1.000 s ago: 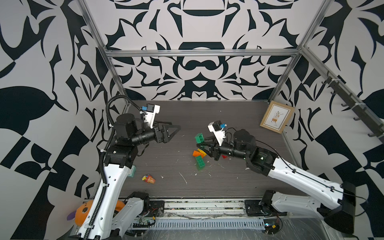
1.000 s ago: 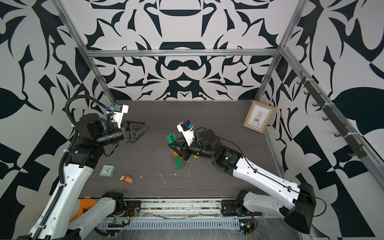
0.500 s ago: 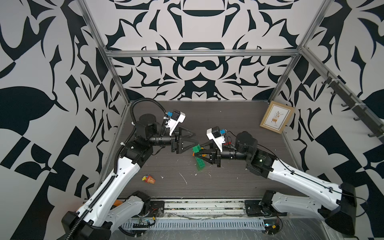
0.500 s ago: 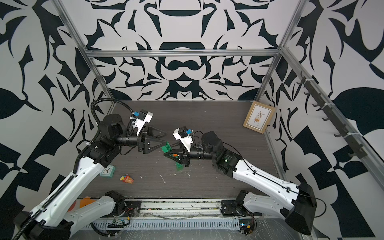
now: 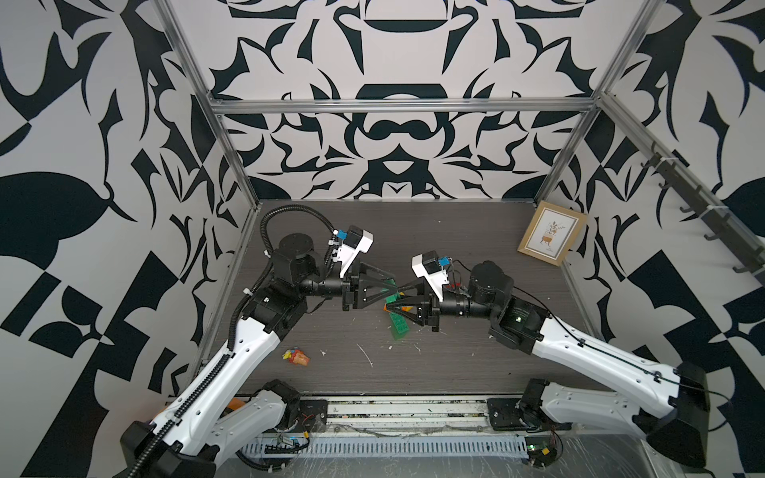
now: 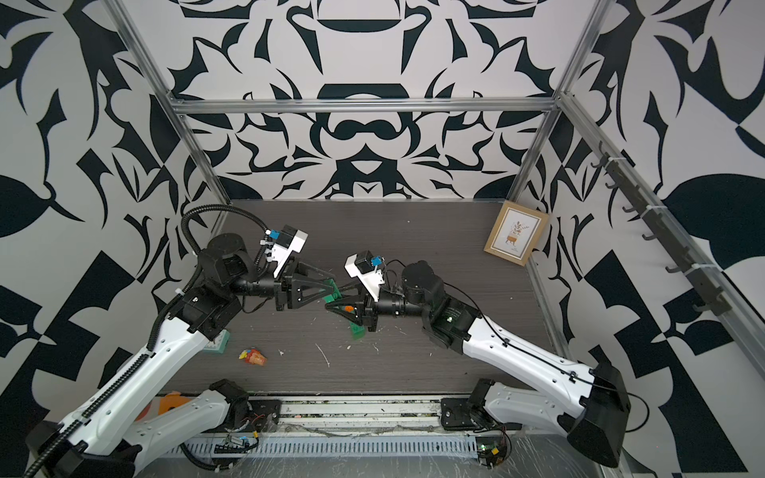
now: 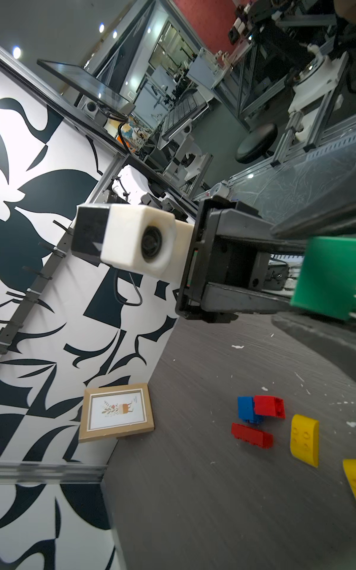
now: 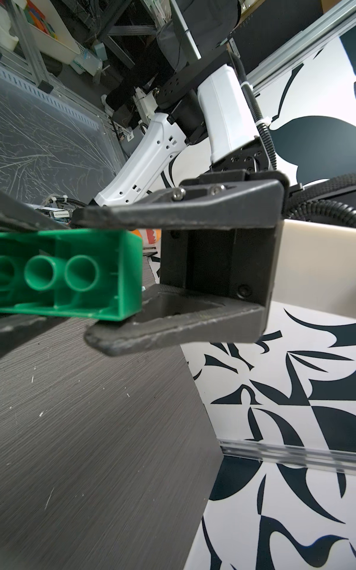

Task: Assemble an ice cream with lego
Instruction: Pick up the lego brick from the center of the board, then place the lego brick at the center of the board.

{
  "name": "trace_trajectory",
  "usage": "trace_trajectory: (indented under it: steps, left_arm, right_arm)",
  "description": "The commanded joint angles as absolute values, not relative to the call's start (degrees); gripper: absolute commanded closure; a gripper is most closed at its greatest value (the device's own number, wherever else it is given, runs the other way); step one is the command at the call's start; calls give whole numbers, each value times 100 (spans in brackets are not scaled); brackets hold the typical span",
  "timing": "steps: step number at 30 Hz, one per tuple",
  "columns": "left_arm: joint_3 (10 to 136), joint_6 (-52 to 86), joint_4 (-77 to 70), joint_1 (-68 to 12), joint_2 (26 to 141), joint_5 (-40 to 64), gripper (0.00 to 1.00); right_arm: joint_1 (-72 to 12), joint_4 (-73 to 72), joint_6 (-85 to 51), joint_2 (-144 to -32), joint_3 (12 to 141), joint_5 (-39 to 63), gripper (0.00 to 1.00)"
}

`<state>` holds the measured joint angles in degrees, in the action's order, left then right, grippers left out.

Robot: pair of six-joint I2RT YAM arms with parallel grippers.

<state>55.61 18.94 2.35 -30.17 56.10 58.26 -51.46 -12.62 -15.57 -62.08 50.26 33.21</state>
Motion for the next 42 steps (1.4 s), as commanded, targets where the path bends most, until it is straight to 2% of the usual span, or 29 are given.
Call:
trace_trajectory:
  steps: [1,5,8,13,15,19,21,22,25,27,29,31,33,37,42]
  left_arm:
    - [5524,1915,73,-3161,5669,5948,59]
    - [5511,1917,63,-3215,5688,5946,58]
    - [5533,1945,54,-3255,5720,5968,45]
    - [5542,1952,61,-3304,5801,5917,44]
    - [5546,1934,70,-3305,5800,5867,51]
    - [5640,1890,181,-3304,5835,5718,77]
    - [5719,1884,367,-3305,5864,5426,85]
    - [5806,1835,601,-3305,5883,5248,87]
    - [6213,1613,1921,-3305,5941,4094,97]
    - [6481,1568,2932,-3294,6000,2825,97]
    - [6657,1891,3953,-3288,6138,1138,98]
    - [6596,2129,4512,-3212,6303,339,100]
    - [6348,2399,4662,-3055,6482,215,100]
    - [5715,2731,4166,-2805,7118,706,98]
    - [5816,2750,4355,-2795,8323,552,97]
  right_arm:
    - [-5133,-1669,-1561,-6196,5045,3226,83]
    - [-5138,-1687,-1574,-6209,5045,3182,82]
    - [-5133,-1718,-1582,-6192,5017,3138,81]
    - [-5131,-1724,-1577,-6188,4985,3086,80]
    - [-5130,-1714,-1572,-6180,4983,3084,80]
    - [-5137,-1689,-1582,-6145,4975,3041,77]
    - [-5134,-1679,-1584,-6090,4935,2879,68]
    - [-5138,-1647,-1591,-6046,4905,2715,61]
    - [-5137,-1038,-1557,-5848,4955,1672,49]
    - [-5128,-361,-1486,-5668,5056,901,47]
    - [-5128,277,-1449,-5400,5149,133,44]
    - [-5132,778,-1445,-5136,5201,-424,42]
    - [-5129,1231,-1433,-4928,5292,-785,41]
    - [-5129,2084,-1383,-4829,5525,-1386,39]
    - [-5124,2951,-1162,-5018,5764,-1826,37]
